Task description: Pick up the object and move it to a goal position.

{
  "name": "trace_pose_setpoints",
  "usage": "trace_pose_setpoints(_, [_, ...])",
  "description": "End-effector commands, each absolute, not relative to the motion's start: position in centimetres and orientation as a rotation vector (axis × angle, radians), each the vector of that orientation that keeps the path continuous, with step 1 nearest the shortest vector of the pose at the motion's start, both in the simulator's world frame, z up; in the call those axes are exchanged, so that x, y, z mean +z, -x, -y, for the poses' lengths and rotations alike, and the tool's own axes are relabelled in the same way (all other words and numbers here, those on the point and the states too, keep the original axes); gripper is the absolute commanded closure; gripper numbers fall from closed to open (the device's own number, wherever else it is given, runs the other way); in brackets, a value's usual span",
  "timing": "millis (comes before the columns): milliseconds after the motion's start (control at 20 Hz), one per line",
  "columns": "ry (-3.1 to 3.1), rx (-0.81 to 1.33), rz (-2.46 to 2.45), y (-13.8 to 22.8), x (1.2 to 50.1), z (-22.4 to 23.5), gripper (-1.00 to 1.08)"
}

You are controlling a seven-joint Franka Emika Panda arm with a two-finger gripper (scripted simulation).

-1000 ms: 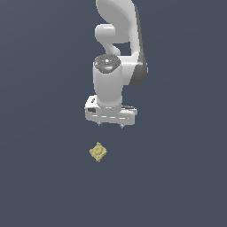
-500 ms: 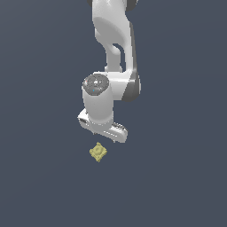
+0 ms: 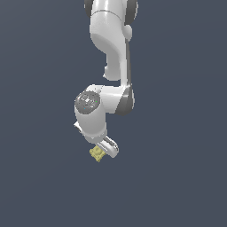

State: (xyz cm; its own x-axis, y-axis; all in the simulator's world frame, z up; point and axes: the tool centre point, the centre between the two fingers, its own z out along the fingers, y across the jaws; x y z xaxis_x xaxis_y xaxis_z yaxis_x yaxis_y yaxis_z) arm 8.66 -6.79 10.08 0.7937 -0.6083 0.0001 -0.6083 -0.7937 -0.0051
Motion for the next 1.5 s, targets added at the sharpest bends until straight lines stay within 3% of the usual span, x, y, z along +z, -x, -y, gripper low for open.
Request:
trace_pose_setpoints(0, [2.953, -0.002, -1.063, -9.1, 9.5, 7.2, -0.92])
trace_pose_setpoints(1300, [2.934, 0.0, -1.122, -9.4, 3.9, 7.6, -0.92])
trace_pose_setpoints(1350, [2.934, 0.0, -1.122, -9.4, 3.9, 7.6, 1.08])
trace_pose_setpoints(1450, [2.934, 0.0, -1.122, -9.4, 3.9, 7.6, 1.08])
